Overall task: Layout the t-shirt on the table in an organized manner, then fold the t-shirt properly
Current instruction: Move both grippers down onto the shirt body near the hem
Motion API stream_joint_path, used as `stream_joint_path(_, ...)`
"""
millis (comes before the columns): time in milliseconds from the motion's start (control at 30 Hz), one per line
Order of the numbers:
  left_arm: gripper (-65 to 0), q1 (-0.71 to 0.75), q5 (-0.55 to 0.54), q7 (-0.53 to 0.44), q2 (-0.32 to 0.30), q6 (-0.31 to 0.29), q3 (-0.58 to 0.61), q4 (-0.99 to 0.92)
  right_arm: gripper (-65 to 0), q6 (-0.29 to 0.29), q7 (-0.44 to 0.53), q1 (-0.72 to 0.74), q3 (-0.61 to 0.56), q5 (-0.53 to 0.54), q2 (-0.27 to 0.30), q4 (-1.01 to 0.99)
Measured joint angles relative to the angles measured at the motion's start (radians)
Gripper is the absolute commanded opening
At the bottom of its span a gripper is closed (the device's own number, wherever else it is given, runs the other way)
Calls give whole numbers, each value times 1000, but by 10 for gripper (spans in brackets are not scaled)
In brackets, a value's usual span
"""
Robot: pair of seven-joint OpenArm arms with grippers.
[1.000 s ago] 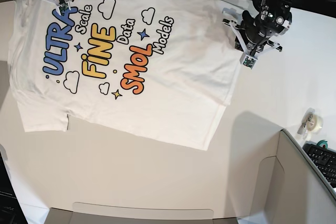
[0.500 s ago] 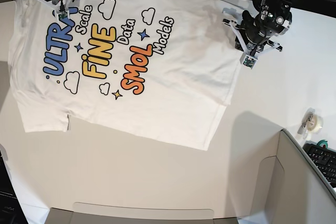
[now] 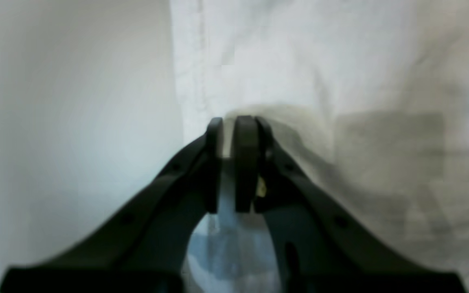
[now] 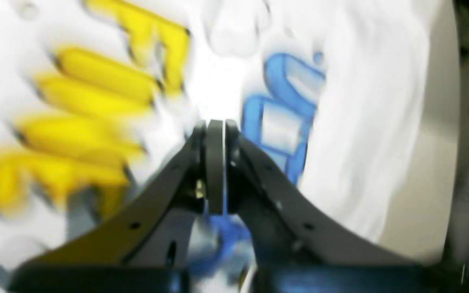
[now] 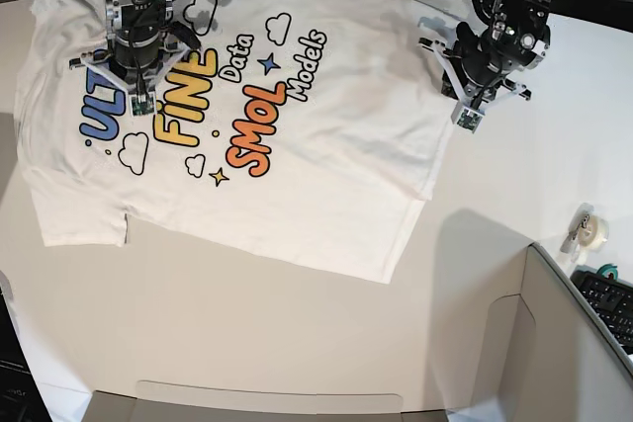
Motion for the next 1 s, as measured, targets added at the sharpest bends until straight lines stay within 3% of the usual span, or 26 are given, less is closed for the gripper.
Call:
stream_joint_path(67,-592,3,19,-4,1,10,-1,-13,-650,2,-4,-16,2,6,-11,-13)
stream_joint_path(233,-592,1,0,-28,0,3,-1,-29,-650,2,127,67,8,6,-58,-4)
stream_joint_path(467,-591,-1,3,-35,1,6,-5,-29,-650,-2,98,248,318,2,-216,-8)
stream_joint_path(633,-576,-53,4,7,5,3,-4,2,-650,-1,-71,381,444,-3,-219,-16)
stream_joint_path(867,-378,-65,2,21,6,3,-4,96,-650,-1,-80,377,447,-3,-218,-34)
stream_joint_path(1000,-393,-92,-3,22,6,-7,-2,150,-650,-1,-75,363,449,-2,-219,-91)
